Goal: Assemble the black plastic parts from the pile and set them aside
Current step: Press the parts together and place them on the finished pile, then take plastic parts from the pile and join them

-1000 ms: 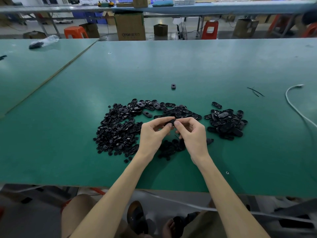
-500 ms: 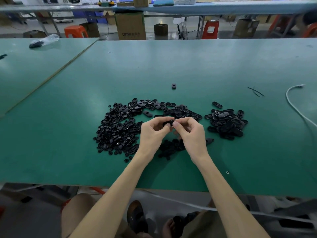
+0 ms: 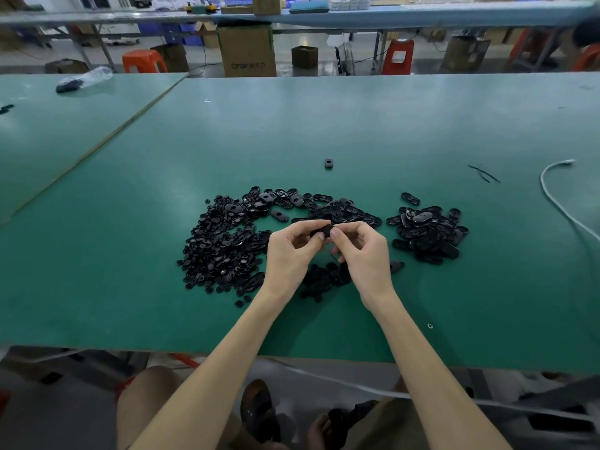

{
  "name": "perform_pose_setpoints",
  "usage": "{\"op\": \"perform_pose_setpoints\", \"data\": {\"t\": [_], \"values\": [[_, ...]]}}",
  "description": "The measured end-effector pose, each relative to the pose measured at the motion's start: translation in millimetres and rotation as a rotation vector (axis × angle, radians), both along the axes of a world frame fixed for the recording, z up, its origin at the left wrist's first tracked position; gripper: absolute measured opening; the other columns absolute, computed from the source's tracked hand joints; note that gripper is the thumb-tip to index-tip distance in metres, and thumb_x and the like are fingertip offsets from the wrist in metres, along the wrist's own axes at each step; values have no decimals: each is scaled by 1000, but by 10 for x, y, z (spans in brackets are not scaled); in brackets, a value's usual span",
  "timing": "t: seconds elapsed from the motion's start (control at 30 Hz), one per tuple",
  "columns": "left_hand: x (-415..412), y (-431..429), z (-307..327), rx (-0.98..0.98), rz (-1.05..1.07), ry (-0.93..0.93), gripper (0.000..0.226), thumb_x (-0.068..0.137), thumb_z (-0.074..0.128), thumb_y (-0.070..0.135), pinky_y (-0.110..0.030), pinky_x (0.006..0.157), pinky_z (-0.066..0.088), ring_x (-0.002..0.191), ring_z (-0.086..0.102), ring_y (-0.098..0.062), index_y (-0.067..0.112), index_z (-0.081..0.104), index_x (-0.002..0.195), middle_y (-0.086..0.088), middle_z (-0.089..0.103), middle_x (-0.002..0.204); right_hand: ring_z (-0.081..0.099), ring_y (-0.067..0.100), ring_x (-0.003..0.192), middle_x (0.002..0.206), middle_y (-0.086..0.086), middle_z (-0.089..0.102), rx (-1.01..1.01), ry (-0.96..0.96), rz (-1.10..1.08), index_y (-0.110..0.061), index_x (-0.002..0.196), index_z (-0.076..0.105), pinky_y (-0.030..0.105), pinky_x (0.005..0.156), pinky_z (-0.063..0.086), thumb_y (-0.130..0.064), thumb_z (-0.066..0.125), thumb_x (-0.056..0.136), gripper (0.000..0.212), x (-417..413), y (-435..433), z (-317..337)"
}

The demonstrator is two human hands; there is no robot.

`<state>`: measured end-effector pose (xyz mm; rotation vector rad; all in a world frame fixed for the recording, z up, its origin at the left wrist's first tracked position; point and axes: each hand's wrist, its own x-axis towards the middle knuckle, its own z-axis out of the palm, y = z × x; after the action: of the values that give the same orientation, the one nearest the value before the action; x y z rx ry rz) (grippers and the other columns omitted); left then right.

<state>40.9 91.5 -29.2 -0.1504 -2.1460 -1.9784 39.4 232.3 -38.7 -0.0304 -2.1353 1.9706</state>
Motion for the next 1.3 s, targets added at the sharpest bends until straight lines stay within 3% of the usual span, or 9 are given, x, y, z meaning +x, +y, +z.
{"op": "perform_pose_setpoints", "data": {"t": [0.17, 0.3, 0.43, 0.57, 0.67, 0.8, 0.87, 0.97, 1.3], "values": [[-68, 98, 196, -118, 45, 42, 25, 96, 66, -1, -36, 93, 59, 96, 73, -14, 13, 78, 112, 2, 78, 104, 71, 14, 70, 85, -4, 78, -1, -4, -15, -24, 99, 73, 33, 63, 59, -15, 67, 102, 10, 1, -10, 25], [-238, 373, 512, -296, -5, 98, 26, 93, 69, 4, -20, 91, 54, 94, 68, -7, 21, 80, 108, 4, 70, 104, 57, 6, 55, 65, -8, 67, 32, -37, 7, -15, 86, 67, 21, 54, 44, -6, 63, 100, 17, -39, -20, 9], [-369, 803, 709, -360, -182, 97, 18, 90, 76, 10, -6, 76, 47, 77, 63, 5, 17, 79, 106, 8, 73, 90, 51, 16, 71, 74, 5, 61, 60, -121, 9, 6, 90, 64, 36, 66, 42, 7, 56, 94, 9, -42, 9, -18], [-469, 1066, 785, -317, -272, -6, 28, 91, 76, 13, -25, 86, 55, 85, 73, -12, 14, 74, 119, 2, 77, 100, 38, 33, 79, 99, 42, 58, 13, -152, 42, 19, 104, 57, 43, 73, 34, 13, 44, 94, 17, -2, 21, -9], [-466, 1066, 714, -348, -321, -26, 29, 96, 71, 12, -29, 85, 57, 87, 77, -15, 13, 72, 125, -1, 77, 112, 53, 28, 80, 94, 24, 62, -79, -117, 30, 10, 111, 61, 38, 74, 45, 8, 42, 103, 21, 39, -6, 73], [-476, 769, 582, -342, -156, -10, 22, 99, 63, 5, -29, 92, 58, 92, 74, -14, 13, 77, 112, 0, 78, 103, 50, 16, 65, 66, -2, 61, 44, -107, 32, -11, 77, 61, 31, 66, 43, 7, 58, 94, 26, -13, -9, 25], [-523, 534, 547, -395, -63, -27, 27, 98, 59, -2, -24, 93, 56, 92, 71, -8, 12, 78, 109, 1, 78, 102, 58, 10, 60, 68, -7, 68, 40, -66, 47, -13, 86, 68, 22, 60, 46, 0, 62, 97, 18, -1, -10, 23], [-574, 169, 509, -609, 1, -70, 30, 95, 58, -6, -18, 91, 51, 94, 67, -12, 10, 78, 110, -2, 77, 106, 70, 10, 66, 84, -2, 76, 4, -46, 2, -19, 101, 73, 24, 61, 54, -6, 63, 101, 16, 0, -13, 16], [-583, -254, 330, -1207, 93, -99, 28, 97, 71, 29, -44, 112, 22, 132, 44, -29, 24, 72, 125, -5, 59, 133, 70, 9, 68, 92, 3, 73, -51, -41, -62, -15, 109, 69, 25, 60, 56, -8, 56, 106, 16, -1, -24, 41]]}}
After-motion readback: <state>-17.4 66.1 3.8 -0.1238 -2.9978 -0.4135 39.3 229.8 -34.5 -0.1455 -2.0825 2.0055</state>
